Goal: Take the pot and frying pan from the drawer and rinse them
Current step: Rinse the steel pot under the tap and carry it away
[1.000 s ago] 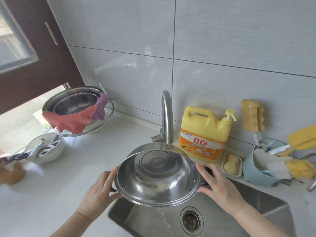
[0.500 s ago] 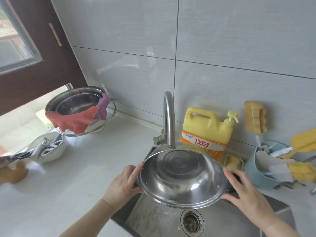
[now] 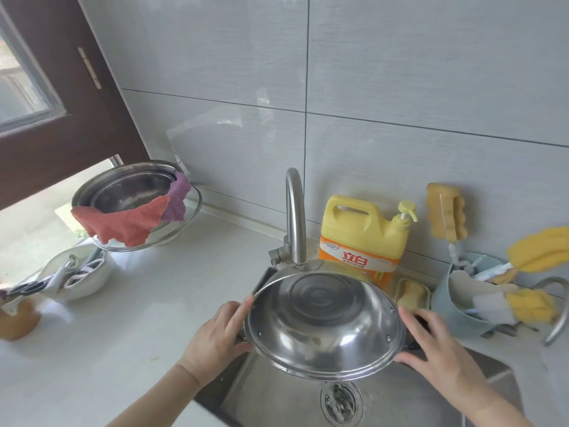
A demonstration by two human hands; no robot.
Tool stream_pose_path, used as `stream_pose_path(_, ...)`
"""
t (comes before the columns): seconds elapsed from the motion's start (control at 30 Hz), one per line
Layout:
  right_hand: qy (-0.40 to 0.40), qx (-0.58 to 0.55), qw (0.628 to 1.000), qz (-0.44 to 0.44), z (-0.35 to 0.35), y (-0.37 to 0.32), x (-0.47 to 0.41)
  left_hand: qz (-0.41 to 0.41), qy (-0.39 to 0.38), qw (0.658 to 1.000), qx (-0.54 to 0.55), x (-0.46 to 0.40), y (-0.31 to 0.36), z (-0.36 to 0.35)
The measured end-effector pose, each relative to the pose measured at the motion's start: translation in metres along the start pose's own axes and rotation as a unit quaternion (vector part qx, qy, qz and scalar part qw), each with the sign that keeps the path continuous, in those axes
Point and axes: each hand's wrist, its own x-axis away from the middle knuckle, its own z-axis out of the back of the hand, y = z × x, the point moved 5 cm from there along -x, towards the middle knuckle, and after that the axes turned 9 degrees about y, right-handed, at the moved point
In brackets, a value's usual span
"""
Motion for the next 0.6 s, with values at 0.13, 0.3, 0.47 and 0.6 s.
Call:
stream_pose_path(0.13, 0.029, -0.019, 0.996, 0.082, -0.023, -0.028, -0.023, 0.054, 0.000, 0.999, -0.004, 0.023, -0.030, 0.025)
stream_pose_path(0.3, 0.021, -0.035, 0.993, 0.111, -0.043, -0.057, -0.043, 0.090, 0.028, 0.996, 0.003, 0.044, -0.051, 0.049)
stream_pose_path(0.47, 0.024, -0.028, 0.993, 0.114, -0.043, -0.049, -0.039, 0.074, 0.014, 0.997, -0.005, 0.040, -0.045, 0.045)
stream_pose_path(0.6, 0.035, -0.011, 0.996, 0.085, -0.023, -0.025, -0.019, 0.029, 0.014, 0.999, -0.005, 0.020, -0.021, 0.024)
